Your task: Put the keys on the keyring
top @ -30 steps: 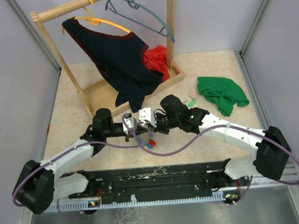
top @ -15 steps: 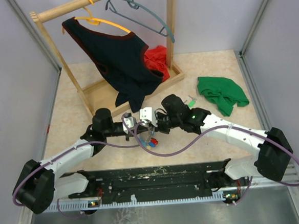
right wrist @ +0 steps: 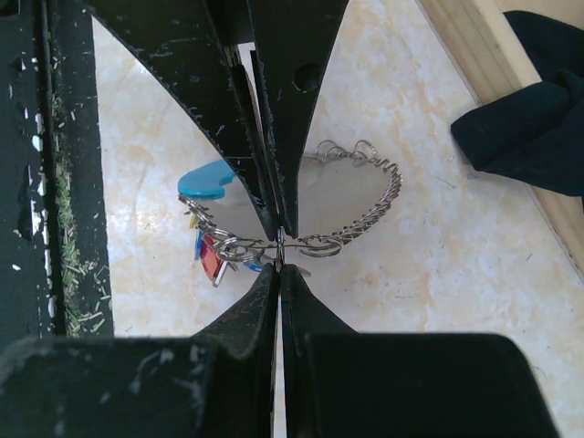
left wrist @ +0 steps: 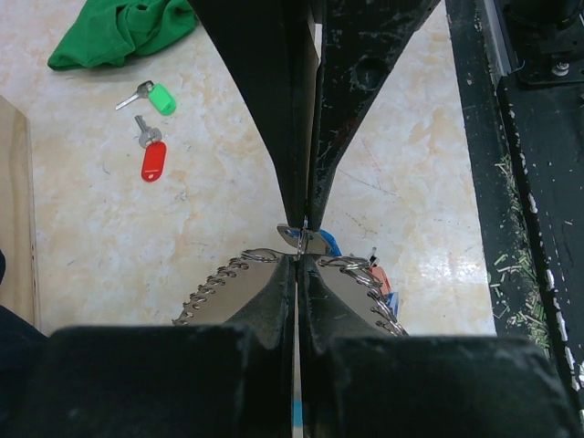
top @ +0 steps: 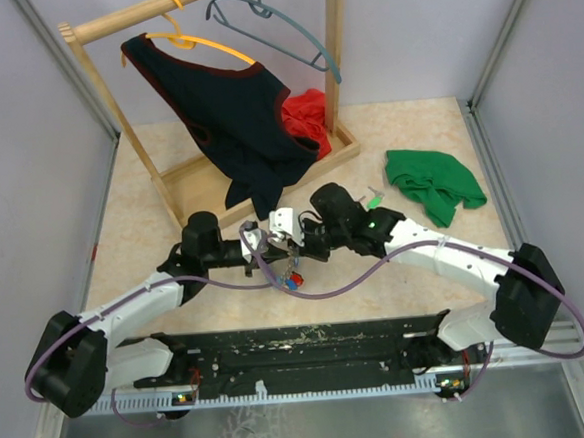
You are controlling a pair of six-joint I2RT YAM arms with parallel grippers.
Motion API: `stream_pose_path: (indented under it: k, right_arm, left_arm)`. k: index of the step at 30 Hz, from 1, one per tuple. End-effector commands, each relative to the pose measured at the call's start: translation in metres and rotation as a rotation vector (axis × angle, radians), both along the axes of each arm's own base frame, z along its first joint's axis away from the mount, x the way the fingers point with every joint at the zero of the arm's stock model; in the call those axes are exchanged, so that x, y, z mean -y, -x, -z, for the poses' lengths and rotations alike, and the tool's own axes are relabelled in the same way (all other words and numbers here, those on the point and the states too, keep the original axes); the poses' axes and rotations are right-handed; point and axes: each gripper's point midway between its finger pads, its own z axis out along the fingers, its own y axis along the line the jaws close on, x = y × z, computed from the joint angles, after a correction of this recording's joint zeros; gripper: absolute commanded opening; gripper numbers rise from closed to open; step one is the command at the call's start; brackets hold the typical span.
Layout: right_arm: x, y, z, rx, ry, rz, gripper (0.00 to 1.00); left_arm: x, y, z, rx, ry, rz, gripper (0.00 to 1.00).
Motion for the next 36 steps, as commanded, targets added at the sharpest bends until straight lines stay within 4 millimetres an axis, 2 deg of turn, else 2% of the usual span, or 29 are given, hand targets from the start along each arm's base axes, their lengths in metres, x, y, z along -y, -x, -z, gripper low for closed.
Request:
stream_pose_path:
  k: [1, 6, 13, 25, 28, 33, 36]
  right_arm:
    - [-0.026, -0.016, -0.036, 0.062, -0.102, -0.009, 0.0]
    - [-0.027, -0.023, -0.032, 0.054, -0.069, 0.017, 0.01]
    - [-0.025, -0.014, -0.034, 0.06, -0.083, -0.016, 0.05]
    - [-0.002, -0.008, -0.039, 0.091, -0.114, 0.006, 0.14]
    - [0.004, -0.008, -0.041, 0.103, -0.12, 0.019, 0.21]
    - [0.012, -0.006, -0.046, 0.117, -0.151, 0.036, 0.22]
    - [0.013, -0.006, -0.038, 0.108, -0.151, 0.043, 0.22]
  left_arm:
    - [0.013, 0.005, -0.025, 0.074, 0.052, 0.073, 0.0]
    - [0.014, 0.005, -0.026, 0.07, 0.053, 0.075, 0.0]
    - [0.011, -0.005, -0.024, 0.074, 0.058, 0.006, 0.0]
    - [0.003, -0.012, -0.021, 0.075, 0.077, -0.032, 0.0]
    - [0.002, -0.013, -0.02, 0.071, 0.076, -0.032, 0.0]
    - [0.002, -0.013, -0.019, 0.066, 0.077, -0.033, 0.0]
    - [0.002, -0.013, -0.02, 0.066, 0.08, -0.03, 0.0]
